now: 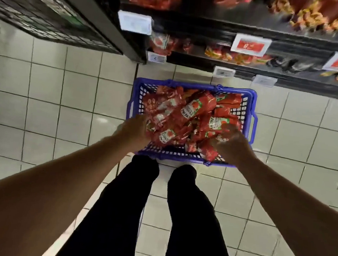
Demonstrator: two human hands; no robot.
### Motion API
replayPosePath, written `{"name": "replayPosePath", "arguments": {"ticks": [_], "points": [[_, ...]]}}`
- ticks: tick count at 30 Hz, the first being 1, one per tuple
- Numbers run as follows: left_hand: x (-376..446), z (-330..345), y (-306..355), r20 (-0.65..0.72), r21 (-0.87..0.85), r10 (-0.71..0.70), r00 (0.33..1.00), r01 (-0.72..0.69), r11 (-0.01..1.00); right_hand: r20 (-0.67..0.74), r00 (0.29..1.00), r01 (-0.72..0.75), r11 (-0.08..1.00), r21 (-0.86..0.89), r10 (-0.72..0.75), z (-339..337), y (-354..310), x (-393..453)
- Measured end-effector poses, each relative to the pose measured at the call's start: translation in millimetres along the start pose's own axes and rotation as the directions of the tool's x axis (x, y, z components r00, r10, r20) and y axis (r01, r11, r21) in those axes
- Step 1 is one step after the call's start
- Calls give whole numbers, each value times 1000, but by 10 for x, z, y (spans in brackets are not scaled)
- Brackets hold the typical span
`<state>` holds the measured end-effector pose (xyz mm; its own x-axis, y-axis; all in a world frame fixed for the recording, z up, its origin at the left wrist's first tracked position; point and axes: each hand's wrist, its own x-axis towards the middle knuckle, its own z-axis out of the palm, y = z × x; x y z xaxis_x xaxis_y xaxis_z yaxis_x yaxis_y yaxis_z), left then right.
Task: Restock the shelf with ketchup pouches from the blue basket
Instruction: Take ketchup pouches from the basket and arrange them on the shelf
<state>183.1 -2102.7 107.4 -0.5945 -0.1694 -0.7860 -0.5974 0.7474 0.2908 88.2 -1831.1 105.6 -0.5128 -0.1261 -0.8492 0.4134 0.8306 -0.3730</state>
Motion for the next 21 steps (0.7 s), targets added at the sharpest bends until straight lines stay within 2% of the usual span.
{"name": "replayPosePath", "arguments": {"ticks": [2,4,6,8,11,14,16,19,21], "points": [[399,166,-76,-30,7,80,996,-80,997,-118,948,259,931,-256,-296,171,88,336],[772,320,-160,-78,28,149,986,-147,989,-74,842,449,770,-454,-535,335,133,681],[1146,502,-280,-105,98,188,976,-178,979,36,789,510,622,-594,-613,468,133,1082],[1421,683,-394,-152,199,228,962,-197,960,169,788,499,453,-739,-592,573,105,1398],[1719,918,-562,-205,392,271,941,-175,903,248,698,527,247,-813,-672,719,133,1758],[1896,982,-644,-259,463,314,913,-167,870,224,622,512,173,-841,-751,758,172,1943],[1949,934,-629,-279,487,346,896,-179,855,208,611,505,174,-845,-764,772,166,1994],[1956,796,-568,-222,496,321,921,-177,850,164,603,484,195,-853,-781,819,59,1973],[1923,713,-565,-169,423,245,955,-154,893,145,605,489,221,-844,-783,822,-45,1947]]}}
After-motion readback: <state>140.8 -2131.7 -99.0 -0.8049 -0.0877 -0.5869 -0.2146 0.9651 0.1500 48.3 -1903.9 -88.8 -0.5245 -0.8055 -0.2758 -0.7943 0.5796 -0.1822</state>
